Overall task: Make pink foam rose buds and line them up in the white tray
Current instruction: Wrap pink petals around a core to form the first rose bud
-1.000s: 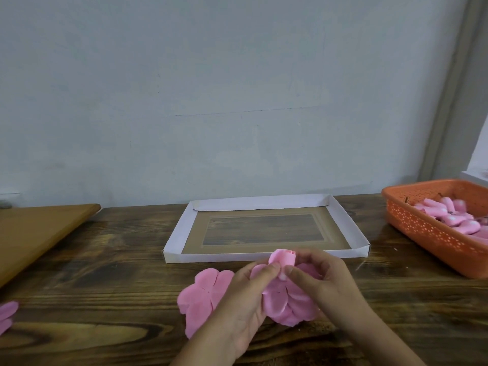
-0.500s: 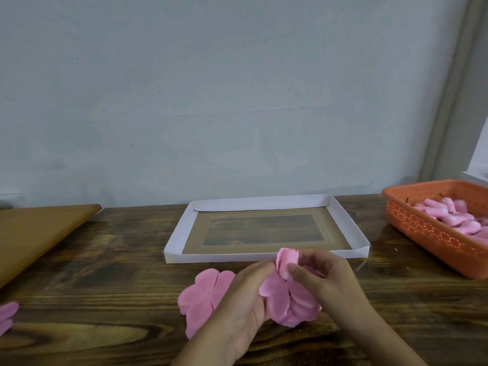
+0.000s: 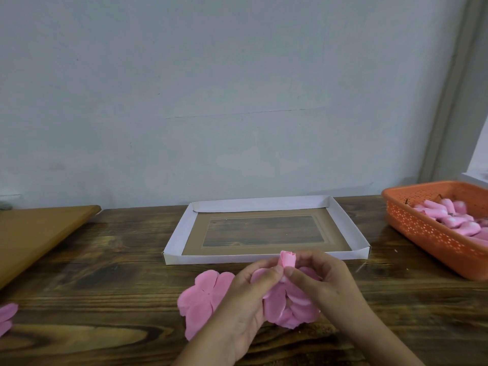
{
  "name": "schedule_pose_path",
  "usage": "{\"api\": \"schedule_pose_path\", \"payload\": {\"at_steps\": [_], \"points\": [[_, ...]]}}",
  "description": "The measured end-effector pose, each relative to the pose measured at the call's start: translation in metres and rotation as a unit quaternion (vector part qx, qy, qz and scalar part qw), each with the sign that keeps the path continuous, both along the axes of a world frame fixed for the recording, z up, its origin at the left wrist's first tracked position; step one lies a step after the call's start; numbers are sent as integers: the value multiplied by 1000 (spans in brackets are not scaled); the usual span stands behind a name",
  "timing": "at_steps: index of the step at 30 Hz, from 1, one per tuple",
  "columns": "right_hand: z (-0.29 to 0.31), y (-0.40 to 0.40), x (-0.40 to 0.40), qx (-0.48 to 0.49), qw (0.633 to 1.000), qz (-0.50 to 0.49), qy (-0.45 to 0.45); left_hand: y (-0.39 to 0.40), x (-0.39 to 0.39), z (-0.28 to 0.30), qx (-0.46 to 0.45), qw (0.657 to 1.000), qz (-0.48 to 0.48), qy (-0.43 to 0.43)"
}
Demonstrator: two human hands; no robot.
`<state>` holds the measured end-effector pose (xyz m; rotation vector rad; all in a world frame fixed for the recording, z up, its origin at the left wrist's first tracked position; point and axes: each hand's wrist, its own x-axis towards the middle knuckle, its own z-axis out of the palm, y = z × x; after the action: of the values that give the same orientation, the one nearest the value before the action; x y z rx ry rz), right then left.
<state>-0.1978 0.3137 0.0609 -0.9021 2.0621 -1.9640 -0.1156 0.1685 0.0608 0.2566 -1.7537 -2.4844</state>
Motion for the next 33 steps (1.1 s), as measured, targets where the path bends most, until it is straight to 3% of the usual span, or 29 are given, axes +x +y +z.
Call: {"api": "schedule_pose_path", "payload": {"at_steps": [26,33], "points": [[6,2,2,-42,998,53,-3,2,1,1,22,999,-22,7],[5,0,2,-61,998,-27,-12,1,-3,-5,29,999,38,-9]]}}
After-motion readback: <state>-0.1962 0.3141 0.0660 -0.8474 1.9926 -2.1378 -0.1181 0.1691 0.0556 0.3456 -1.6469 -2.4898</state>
